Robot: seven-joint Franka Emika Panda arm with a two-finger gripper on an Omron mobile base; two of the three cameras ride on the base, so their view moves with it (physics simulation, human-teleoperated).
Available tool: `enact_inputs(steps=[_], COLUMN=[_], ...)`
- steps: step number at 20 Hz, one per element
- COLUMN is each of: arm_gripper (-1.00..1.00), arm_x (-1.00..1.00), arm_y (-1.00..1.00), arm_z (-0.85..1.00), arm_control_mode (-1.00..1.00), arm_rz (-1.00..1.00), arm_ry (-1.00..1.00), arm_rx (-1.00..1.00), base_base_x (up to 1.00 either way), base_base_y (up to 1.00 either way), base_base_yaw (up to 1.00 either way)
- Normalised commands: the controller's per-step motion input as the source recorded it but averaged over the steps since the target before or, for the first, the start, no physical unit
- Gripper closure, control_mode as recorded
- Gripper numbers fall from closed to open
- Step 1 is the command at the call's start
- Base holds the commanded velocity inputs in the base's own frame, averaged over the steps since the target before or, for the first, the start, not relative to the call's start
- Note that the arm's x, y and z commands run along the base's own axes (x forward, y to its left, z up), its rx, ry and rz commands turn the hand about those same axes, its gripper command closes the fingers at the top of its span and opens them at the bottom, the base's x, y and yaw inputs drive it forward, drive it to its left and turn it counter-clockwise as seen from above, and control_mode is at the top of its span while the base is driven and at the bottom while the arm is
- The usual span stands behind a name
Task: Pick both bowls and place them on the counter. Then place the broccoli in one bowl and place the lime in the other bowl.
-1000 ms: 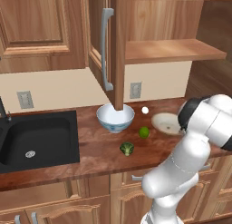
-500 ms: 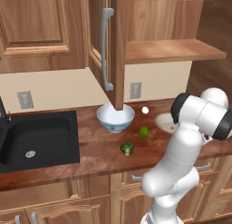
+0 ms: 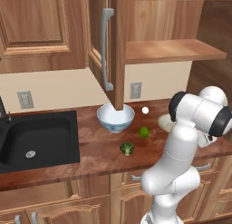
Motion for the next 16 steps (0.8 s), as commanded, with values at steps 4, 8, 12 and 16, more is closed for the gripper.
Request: enact_inputs(steps=[4, 8, 12, 16], arm_gripper=[-1.00, -1.00, -1.00, -1.00], arm_x=[0.00, 0.00, -0.13, -0.23], arm_y=[0.19, 0.02, 0.02, 0.13], arm_z=[-0.13, 0.05, 0.27, 0.37], arm_control_mode=[-1.00, -1.00, -1.00, -1.00], arm_rz=[0.00, 0.00, 0.00, 0.00], arm_ry=[-0.09, -0.04, 0.00, 0.00], arm_rx=[-0.02, -0.03, -0.07, -0.15], base_base_x=[0.00, 0.00, 0.00, 0.00], base_base_y=[0.00, 0.00, 0.00, 0.00], base_base_yaw=[0.00, 0.00, 0.00, 0.00])
